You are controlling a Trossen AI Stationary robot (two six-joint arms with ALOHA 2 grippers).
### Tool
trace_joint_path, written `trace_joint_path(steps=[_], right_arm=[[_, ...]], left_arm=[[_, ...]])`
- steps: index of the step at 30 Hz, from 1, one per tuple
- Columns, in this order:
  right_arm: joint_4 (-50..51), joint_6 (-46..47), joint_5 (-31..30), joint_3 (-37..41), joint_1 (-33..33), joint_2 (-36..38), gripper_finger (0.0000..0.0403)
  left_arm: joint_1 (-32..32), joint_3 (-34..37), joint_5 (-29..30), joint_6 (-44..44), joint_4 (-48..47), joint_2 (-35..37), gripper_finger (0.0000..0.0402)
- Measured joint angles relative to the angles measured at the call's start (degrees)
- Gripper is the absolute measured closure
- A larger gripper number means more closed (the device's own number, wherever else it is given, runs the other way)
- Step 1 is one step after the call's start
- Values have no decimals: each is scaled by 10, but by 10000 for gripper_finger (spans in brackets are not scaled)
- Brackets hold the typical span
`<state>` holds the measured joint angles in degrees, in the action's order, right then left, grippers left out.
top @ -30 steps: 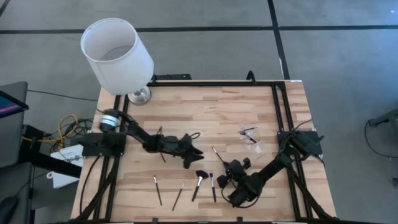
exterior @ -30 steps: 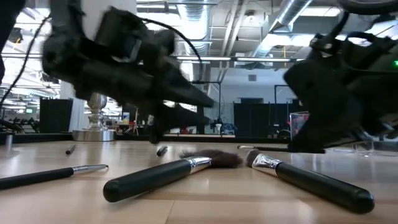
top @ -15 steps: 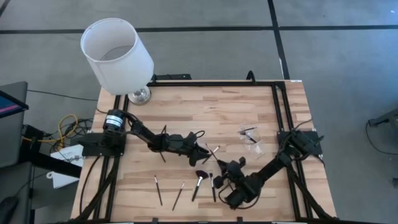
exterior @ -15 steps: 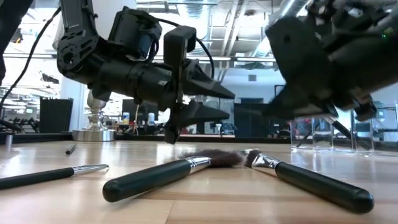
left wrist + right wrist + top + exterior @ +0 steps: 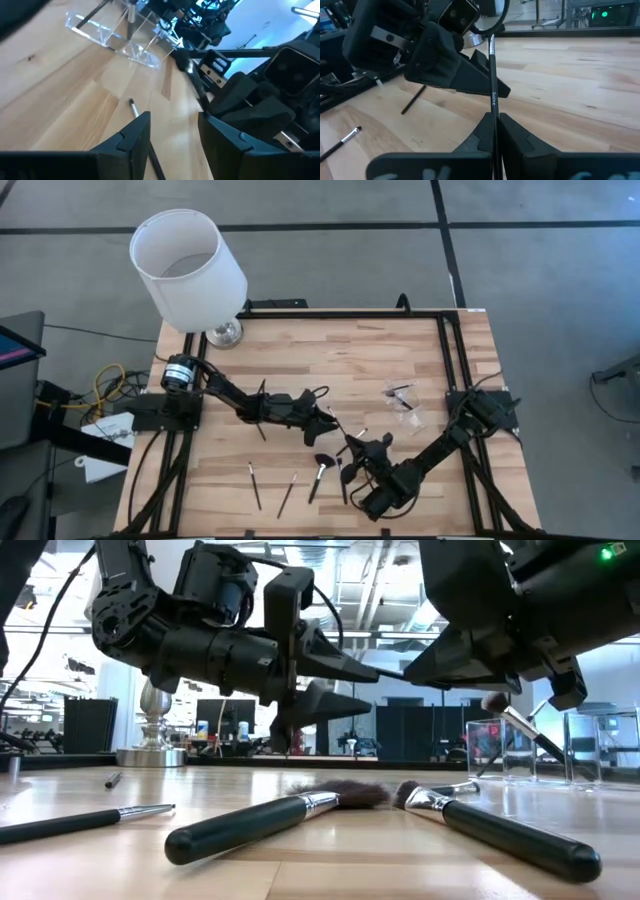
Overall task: Put items in baskets/containers
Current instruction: Put the eyeshadow brush into the transparent organizer, then put the blush brush into the transparent organizer
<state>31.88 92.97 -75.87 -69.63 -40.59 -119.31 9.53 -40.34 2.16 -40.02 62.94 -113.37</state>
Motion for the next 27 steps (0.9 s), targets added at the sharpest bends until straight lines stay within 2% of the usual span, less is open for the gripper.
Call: trace_joint_path(steps=[4, 10, 27], right_arm=[[-5, 0, 16, 0, 5, 1, 400], [-11, 0, 5, 0, 6, 1, 401], [-12, -5, -15, 0, 6, 1, 401]], left_arm=[[4, 0, -2, 31, 2, 20, 239], [4, 0, -1, 69, 0, 56, 239], [5, 0, -1, 81, -12, 74, 239]])
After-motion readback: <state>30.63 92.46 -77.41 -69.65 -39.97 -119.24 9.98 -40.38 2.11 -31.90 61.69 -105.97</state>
